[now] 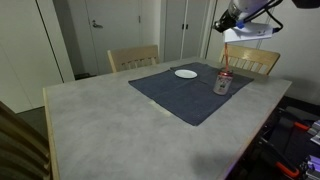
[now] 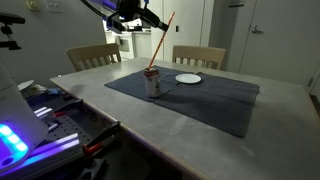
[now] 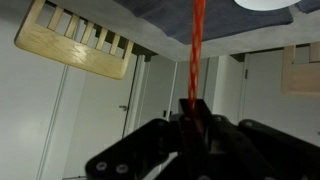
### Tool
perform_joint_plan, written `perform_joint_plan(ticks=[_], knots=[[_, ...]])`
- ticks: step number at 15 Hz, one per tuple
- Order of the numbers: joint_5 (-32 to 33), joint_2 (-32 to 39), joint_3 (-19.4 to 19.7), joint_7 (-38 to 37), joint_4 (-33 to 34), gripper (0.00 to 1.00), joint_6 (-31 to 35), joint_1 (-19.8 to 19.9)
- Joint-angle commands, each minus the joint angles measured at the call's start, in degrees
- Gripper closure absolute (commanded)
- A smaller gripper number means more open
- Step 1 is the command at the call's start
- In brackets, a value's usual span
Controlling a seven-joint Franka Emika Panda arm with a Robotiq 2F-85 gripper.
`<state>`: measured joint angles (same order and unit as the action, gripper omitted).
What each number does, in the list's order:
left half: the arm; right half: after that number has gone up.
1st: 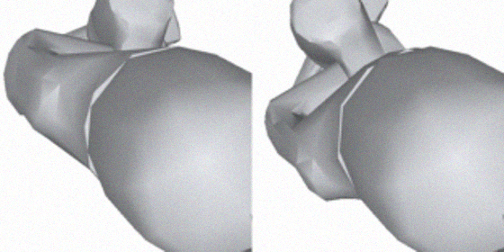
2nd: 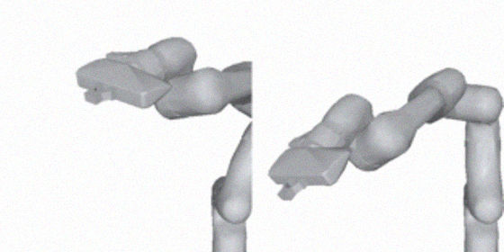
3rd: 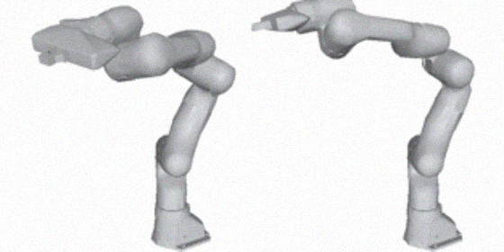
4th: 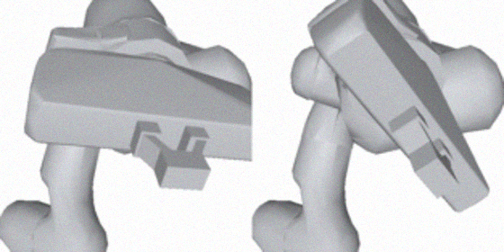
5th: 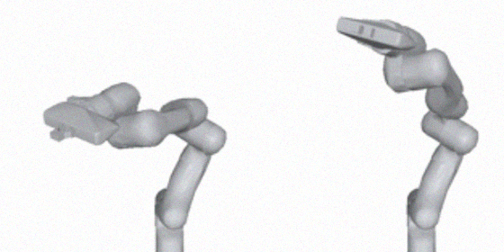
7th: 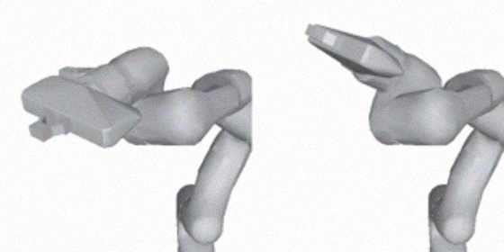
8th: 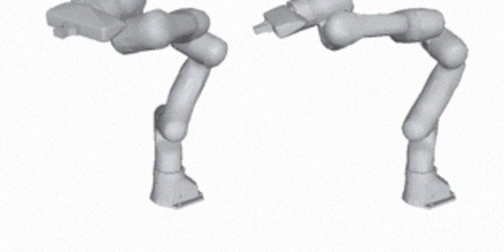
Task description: Put the straw in the can
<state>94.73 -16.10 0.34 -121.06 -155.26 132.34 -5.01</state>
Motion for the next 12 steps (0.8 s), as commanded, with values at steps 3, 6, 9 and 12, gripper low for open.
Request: perform_joint_plan(ticks=[3,6,9,12], knots=[[-0.6,1.4,-0.6,0.6,1.2,0.98,-1.7,-0.2],[-0.8,1.4,-0.7,0.6,1.5,0.98,-2.1,-0.2],[-0.7,1.7,-0.8,0.6,1.9,0.98,-2.2,-0.2],[-0.6,2.1,-0.7,0.4,2.0,0.98,-2.2,-0.2]])
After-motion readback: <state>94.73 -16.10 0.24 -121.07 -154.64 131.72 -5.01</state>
